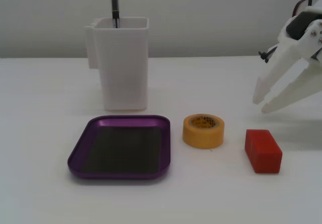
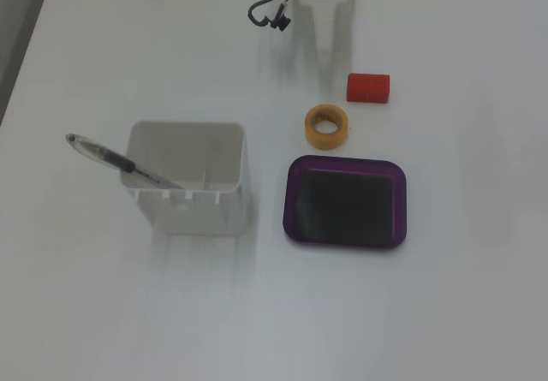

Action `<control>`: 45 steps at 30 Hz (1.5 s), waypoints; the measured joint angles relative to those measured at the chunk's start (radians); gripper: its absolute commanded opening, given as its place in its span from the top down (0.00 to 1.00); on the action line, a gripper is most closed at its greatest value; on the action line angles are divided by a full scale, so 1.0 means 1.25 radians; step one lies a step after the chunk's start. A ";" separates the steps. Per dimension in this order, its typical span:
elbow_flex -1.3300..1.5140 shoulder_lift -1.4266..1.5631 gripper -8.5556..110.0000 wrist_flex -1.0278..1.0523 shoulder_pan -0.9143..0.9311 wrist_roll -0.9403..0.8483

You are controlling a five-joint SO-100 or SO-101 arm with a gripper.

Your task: Grab up the yellow tape and put it in the box.

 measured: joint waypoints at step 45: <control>-0.191 -0.093 0.91 0.000 0.006 -0.086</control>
